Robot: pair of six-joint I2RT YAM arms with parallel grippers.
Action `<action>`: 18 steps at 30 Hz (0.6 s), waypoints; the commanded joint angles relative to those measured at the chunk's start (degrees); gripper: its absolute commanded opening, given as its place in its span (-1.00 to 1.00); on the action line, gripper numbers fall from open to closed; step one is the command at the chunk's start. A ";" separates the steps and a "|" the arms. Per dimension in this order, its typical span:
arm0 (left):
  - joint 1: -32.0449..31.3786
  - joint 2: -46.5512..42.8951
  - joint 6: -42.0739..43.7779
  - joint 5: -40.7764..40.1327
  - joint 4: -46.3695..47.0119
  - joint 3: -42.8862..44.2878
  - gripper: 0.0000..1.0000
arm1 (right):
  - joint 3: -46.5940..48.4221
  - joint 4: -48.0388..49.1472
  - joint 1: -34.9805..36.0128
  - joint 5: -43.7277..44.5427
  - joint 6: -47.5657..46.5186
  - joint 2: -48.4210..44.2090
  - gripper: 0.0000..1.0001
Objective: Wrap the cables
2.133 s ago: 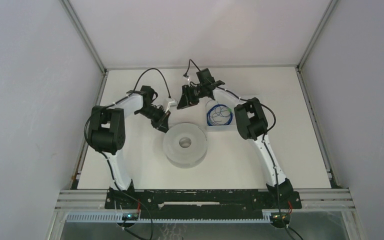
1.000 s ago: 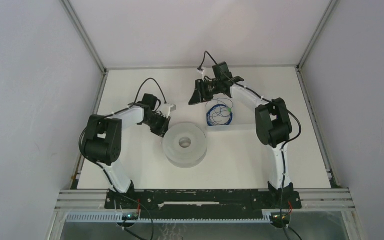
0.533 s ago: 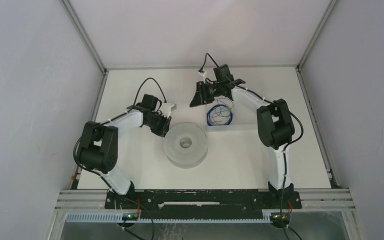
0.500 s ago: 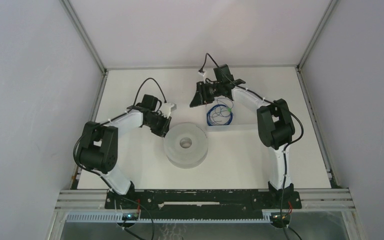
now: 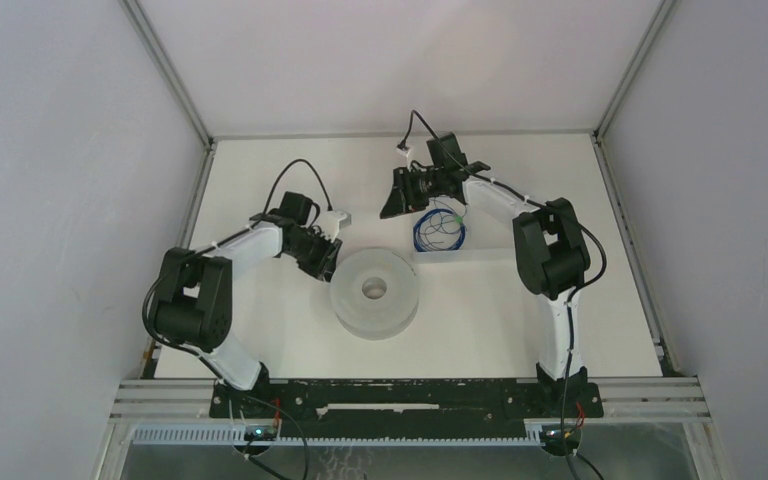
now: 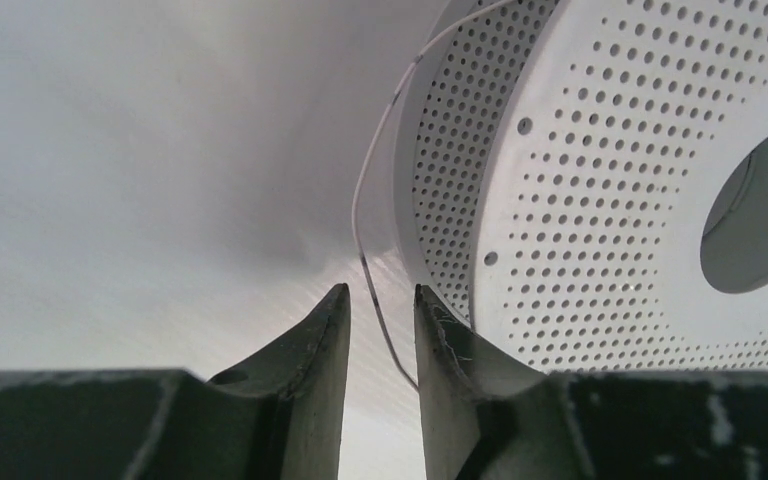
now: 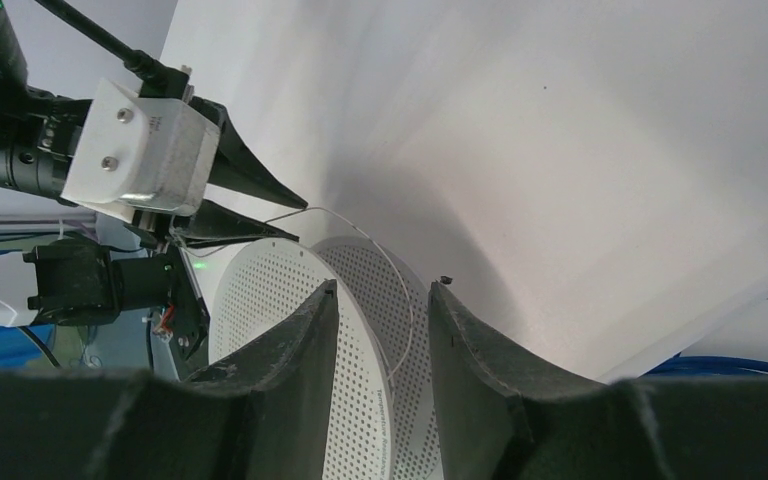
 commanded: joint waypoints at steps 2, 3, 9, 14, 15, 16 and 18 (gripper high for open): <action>0.77 -3.13 3.58 3.14 -1.38 -1.33 -0.30 | -0.23 2.57 0.51 -0.60 0.14 -3.70 -0.10; 0.82 -3.15 3.94 3.78 -1.66 -1.52 -0.30 | -0.22 2.57 0.55 -0.62 0.14 -3.73 -0.11; 2.41 -4.08 5.64 6.00 -2.83 -2.27 -0.27 | -0.30 2.54 0.67 -0.60 0.06 -3.48 -0.11; 3.25 -5.55 8.34 9.05 -4.68 -3.74 -0.26 | -0.35 2.57 0.72 -0.80 -0.03 -3.22 -0.12; 3.26 -5.42 8.80 9.63 -5.55 -3.83 -0.25 | -0.30 2.54 0.68 -0.87 -0.04 -3.13 -0.12; 3.28 -5.22 9.35 10.28 -6.25 -3.87 -0.25 | -0.30 2.59 0.67 -0.89 0.01 -3.12 -0.12; 3.27 -4.80 10.77 11.11 -7.85 -3.45 -0.25 | -0.24 2.68 0.67 -0.96 0.03 -2.96 -0.12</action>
